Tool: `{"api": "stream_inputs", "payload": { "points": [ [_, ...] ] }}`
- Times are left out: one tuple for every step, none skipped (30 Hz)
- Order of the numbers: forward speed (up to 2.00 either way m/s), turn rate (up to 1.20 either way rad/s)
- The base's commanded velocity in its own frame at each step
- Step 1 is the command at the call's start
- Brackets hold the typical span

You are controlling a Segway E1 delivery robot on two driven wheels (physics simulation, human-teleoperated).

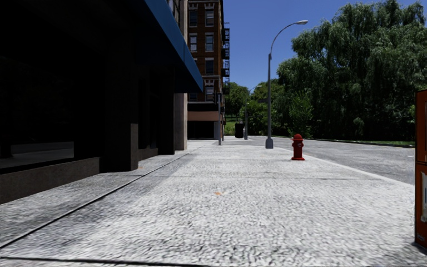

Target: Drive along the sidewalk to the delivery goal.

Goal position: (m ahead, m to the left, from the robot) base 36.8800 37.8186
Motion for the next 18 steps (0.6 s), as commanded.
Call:
{"api": "stream_inputs", "payload": {
  "points": [
    [2.00, 0.00],
    [2.00, 0.00],
    [1.99, 0.00],
    [1.99, 0.00],
    [1.99, 0.00],
    [2.00, 0.00],
    [2.00, 0.00],
    [2.00, 0.00],
    [2.00, 0.00],
    [2.00, 0.00],
    [2.00, 0.00],
    [2.00, 0.00],
    [2.00, 0.00],
    [2.00, 0.00],
    [2.00, 0.00],
    [2.00, 0.00],
    [2.00, 0.00],
    [2.00, 0.00]
  ]
}}
